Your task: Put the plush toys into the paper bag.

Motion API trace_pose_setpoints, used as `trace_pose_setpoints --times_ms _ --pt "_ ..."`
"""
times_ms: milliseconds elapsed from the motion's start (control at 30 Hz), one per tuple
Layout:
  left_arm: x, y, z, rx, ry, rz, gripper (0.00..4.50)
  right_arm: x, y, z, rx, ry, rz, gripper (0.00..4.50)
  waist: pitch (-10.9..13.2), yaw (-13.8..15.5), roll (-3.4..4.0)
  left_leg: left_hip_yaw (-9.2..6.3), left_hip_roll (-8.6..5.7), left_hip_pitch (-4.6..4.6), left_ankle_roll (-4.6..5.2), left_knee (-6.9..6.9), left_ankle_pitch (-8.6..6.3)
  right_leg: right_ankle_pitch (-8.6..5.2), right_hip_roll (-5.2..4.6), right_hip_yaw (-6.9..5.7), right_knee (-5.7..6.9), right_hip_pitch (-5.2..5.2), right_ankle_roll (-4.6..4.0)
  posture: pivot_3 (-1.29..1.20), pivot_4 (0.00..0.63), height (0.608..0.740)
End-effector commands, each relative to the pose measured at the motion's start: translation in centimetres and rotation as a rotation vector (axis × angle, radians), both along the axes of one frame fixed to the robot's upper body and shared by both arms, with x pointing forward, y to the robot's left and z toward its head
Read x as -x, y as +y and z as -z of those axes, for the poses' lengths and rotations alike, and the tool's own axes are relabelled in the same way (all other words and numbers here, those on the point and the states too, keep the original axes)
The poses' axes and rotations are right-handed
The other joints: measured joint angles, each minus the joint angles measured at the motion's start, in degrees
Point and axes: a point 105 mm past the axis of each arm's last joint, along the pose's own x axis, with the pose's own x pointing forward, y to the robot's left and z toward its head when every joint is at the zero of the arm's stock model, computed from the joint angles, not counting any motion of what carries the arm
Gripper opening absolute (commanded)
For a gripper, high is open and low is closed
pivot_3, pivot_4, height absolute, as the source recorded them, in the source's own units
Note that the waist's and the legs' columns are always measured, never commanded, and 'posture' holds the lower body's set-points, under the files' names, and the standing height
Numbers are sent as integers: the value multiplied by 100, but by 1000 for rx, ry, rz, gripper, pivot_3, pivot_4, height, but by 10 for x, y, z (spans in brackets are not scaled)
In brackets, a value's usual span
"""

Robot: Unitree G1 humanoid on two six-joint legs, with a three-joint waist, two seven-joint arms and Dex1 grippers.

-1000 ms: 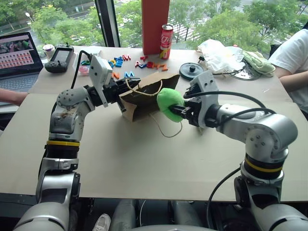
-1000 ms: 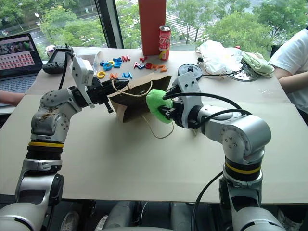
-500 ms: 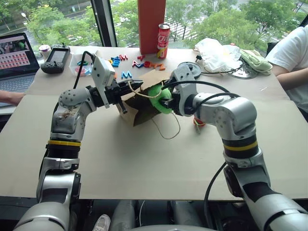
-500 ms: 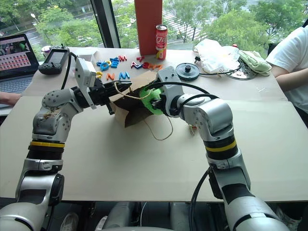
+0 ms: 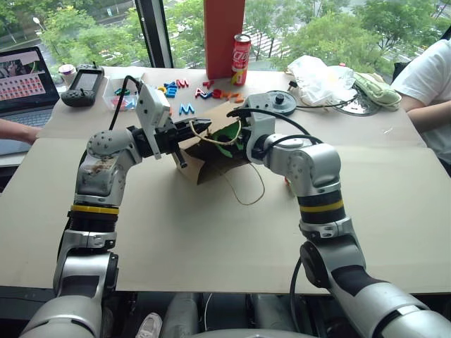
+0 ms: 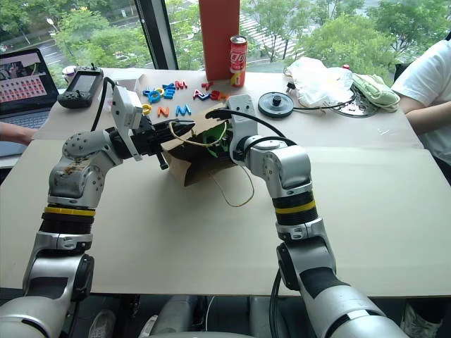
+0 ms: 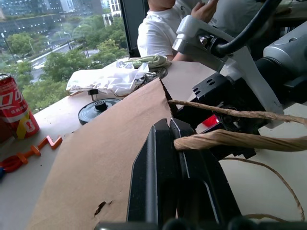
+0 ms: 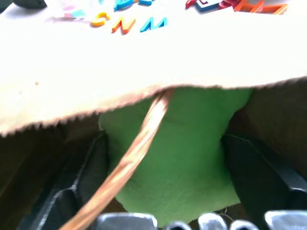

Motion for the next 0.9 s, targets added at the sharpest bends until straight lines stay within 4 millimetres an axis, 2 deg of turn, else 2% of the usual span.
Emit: trace_pose_setpoints --times_ms 33,200,333,467,633,733,900 --pt "3 -1 -14 0 -61 7 0 3 -8 -23 -26 -74 6 4462 0 -1 0 0 0 0 0 0 0 0 0 0 0 0 0 0 150 739" --pt "2 0 -15 4 -58 1 0 18 -25 -24 2 -74 -29 4462 0 2 1 -1 -1 0 0 -3 0 0 0 0 -1 0 0 0 150 739" --pt "2 1 -15 5 -58 -5 0 36 -52 -24 48 -77 -30 4462 0 7 0 -1 0 -1 0 -4 0 0 0 0 -3 0 0 0 150 739" --pt "1 2 -15 7 -58 -10 0 56 -86 -3 170 -27 15 4462 0 29 0 -2 -1 -1 1 -6 0 0 -1 -1 -7 2 0 0 150 739" --pt "1 2 -14 10 -56 -10 0 58 -138 30 298 35 291 4462 0 0 0 0 -5 2 1 -4 0 0 2 4 -10 2 0 0 150 739" --pt "1 1 -14 12 -55 -9 0 54 -149 41 319 47 385 4462 0 -24 0 2 -5 8 -2 -4 2 -1 4 10 -24 -2 0 0 150 739" --pt "1 0 -15 13 -55 -8 0 45 -142 54 260 60 446 4462 0 -34 0 1 -3 14 -3 -4 6 -1 11 13 -23 0 0 0 150 739"
